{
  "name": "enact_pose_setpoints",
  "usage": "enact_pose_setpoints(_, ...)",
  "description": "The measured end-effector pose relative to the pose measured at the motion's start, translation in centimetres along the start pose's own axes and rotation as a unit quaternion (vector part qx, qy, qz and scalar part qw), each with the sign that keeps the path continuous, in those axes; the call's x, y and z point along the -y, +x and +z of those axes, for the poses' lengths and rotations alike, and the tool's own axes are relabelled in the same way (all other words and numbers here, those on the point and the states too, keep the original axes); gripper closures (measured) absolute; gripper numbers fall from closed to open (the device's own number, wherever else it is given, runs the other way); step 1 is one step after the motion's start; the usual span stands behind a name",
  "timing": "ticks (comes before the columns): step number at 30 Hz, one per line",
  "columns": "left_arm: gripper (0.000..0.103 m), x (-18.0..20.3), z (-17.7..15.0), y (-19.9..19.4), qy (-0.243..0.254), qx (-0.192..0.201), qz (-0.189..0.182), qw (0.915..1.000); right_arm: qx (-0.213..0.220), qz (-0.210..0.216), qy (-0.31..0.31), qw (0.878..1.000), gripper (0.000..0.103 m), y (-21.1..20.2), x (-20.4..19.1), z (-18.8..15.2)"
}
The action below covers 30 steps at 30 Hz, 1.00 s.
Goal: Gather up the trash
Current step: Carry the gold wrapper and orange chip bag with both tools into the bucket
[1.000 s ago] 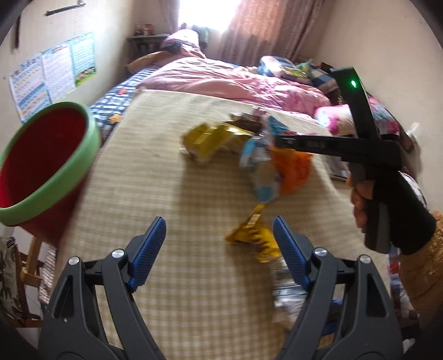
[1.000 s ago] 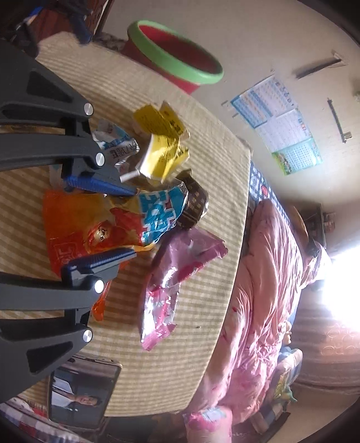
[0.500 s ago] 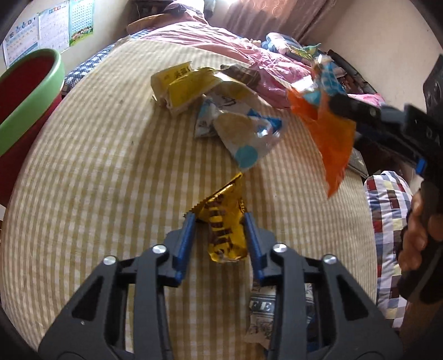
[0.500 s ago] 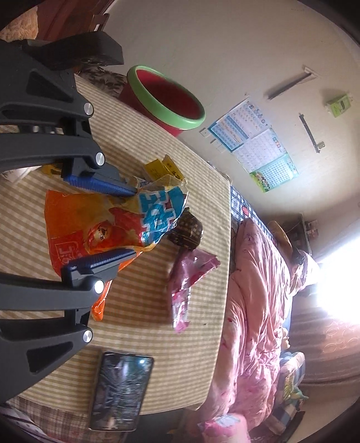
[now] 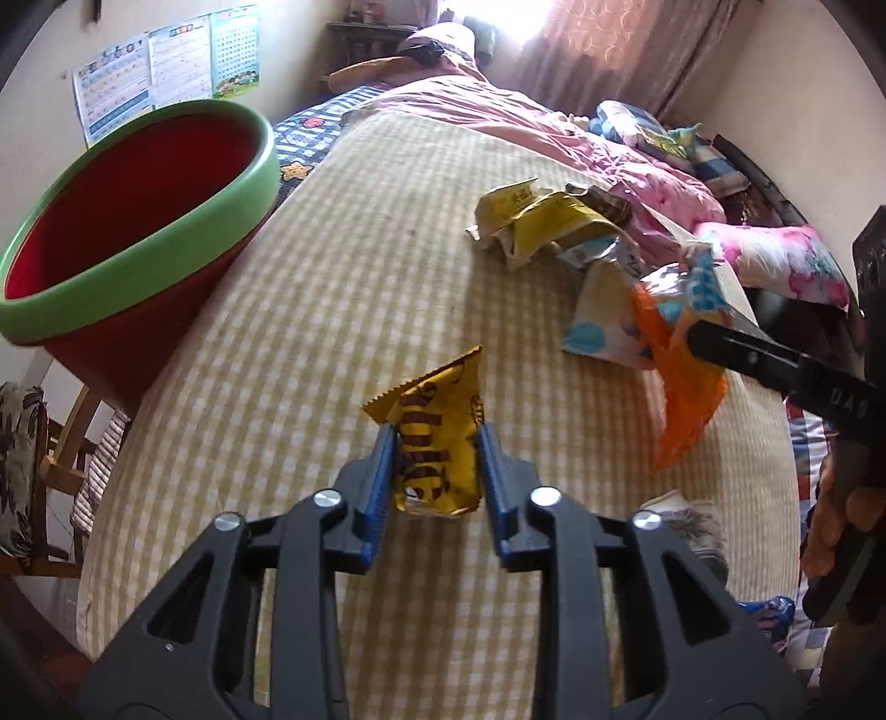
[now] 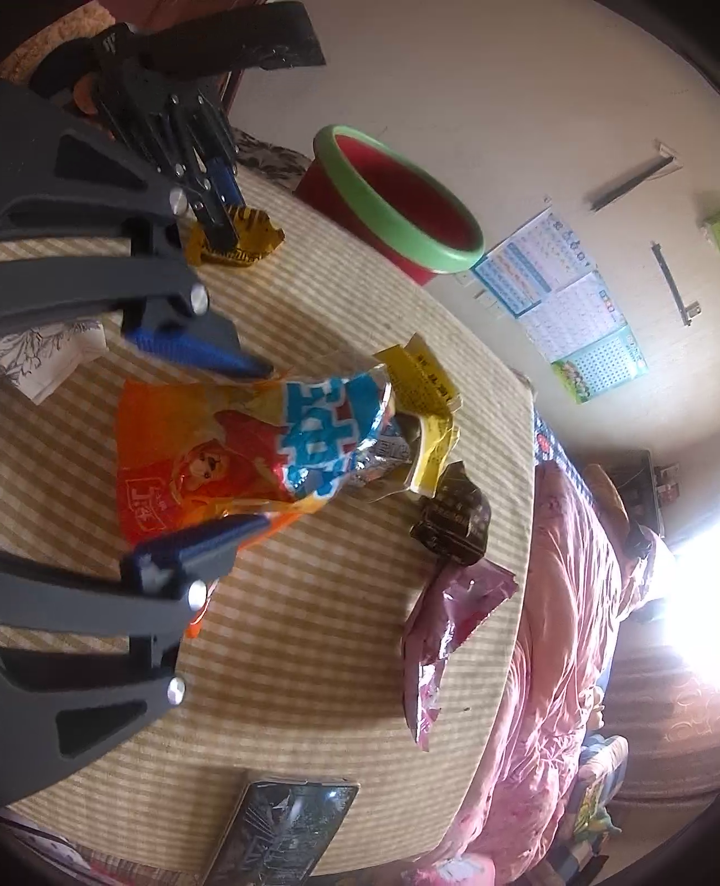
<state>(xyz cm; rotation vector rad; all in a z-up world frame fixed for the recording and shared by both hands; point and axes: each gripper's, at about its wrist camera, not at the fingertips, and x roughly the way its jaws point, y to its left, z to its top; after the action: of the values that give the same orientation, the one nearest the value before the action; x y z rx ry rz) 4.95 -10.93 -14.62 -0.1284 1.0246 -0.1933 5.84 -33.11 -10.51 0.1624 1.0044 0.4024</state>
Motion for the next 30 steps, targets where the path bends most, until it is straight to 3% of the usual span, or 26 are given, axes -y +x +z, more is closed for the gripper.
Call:
enact_pose_setpoints(2, 0.064, -0.1, -0.3, 0.2, -0.003, 0.000, -0.001, 1.0000, 0.002, -0.004, 0.004, 1.000, 0.044, 0.2, 0.1, -0.2)
enact_pose_setpoints(5, 0.064, -0.3, -0.5, 0.7, -0.008, -0.008, -0.008, 0.9999, -0.002, -0.013, 0.006, 1.000, 0.042, 0.4, 0.5, -0.7)
enact_pose_setpoints(6, 0.064, -0.2, -0.5, 0.7, -0.007, -0.010, -0.007, 0.9999, -0.003, -0.017, 0.006, 1.000, 0.049, 0.5, 0.6, -0.9)
enact_pose_setpoints(7, 0.065, -0.3, -0.7, 0.7, -0.006, -0.011, -0.006, 0.9999, -0.003, -0.018, 0.006, 1.000, 0.056, 0.5, 0.6, -1.1)
enact_pose_setpoints(8, 0.072, -0.3, -0.6, 0.7, -0.006, -0.011, -0.005, 0.9999, 0.000, -0.020, 0.006, 1.000, 0.056, 0.2, 0.5, -1.2)
enact_pose_setpoints(11, 0.079, -0.7, 0.0, 0.1, -0.014, -0.004, -0.013, 0.9998, 0.018, -0.012, 0.008, 1.000, 0.057, -0.8, 0.3, -1.0)
enact_pose_setpoints(13, 0.089, -0.8, 0.4, -0.2, -0.013, 0.004, -0.015, 0.9998, 0.031, -0.007, 0.010, 0.999, 0.057, -1.6, 0.0, -0.7)
enact_pose_setpoints(18, 0.089, -0.9, 1.0, -1.9, -0.006, 0.032, -0.016, 0.9993, 0.054, 0.005, 0.012, 0.998, 0.057, -3.1, -1.3, 0.5)
enact_pose_setpoints(30, 0.091, -3.0, 2.3, -5.3, -0.001, 0.079, 0.002, 0.9969, 0.048, 0.047, -0.019, 0.998, 0.056, -2.0, -7.1, 1.7)
